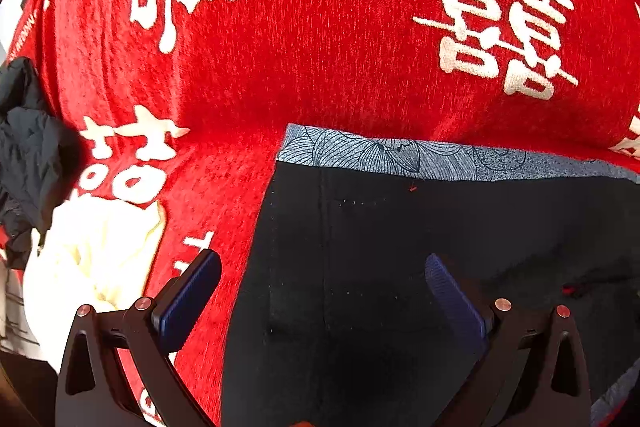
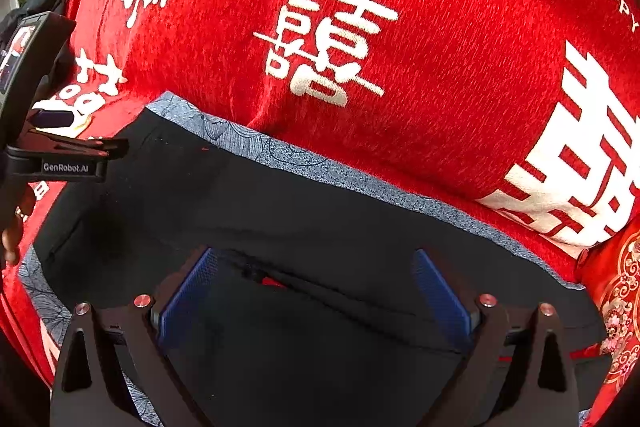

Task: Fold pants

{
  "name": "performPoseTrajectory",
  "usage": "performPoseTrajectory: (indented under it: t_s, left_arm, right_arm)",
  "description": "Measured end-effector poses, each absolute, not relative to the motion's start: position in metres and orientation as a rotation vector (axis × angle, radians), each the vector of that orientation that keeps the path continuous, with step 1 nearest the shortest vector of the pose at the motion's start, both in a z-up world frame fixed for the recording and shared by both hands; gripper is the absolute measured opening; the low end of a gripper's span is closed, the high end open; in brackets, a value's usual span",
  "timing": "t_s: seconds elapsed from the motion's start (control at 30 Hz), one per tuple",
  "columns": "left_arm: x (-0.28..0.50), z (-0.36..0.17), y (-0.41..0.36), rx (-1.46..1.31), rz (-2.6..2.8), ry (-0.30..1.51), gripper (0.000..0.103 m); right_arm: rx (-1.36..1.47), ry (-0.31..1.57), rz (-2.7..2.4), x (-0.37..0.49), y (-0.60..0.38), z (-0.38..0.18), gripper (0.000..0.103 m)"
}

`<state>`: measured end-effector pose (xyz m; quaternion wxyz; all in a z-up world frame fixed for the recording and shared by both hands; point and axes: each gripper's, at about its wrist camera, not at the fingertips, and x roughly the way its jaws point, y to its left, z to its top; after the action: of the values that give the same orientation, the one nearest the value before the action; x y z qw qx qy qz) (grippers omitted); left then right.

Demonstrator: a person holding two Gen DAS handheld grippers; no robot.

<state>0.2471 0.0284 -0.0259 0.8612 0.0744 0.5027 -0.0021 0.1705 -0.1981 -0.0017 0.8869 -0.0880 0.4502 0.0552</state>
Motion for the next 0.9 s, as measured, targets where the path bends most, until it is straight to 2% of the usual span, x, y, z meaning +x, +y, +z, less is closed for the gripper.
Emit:
performPoseTrajectory:
  t_s: [0.27, 0.67, 0.9]
  left_arm:
    - [0.285, -0.052, 0.057, 0.044, -0.039, 1.113, 0.103]
    - [0.356, -0.106, 0.047, 0.124, -0.030, 1.233, 0.103]
    - [0.365, -0.122, 0.044, 0.114, -0.039, 1.257, 0.103]
  right_arm:
    - [-0.174, 0.956, 0.118, 0.189, -0.202, -0.018, 0.099]
    - [-0.171, 0.955, 0.149, 0.197, -0.199, -0.033, 0.099]
    - [-0.187, 0.965, 0.189, 0.212, -0.187, -0.043, 0.099]
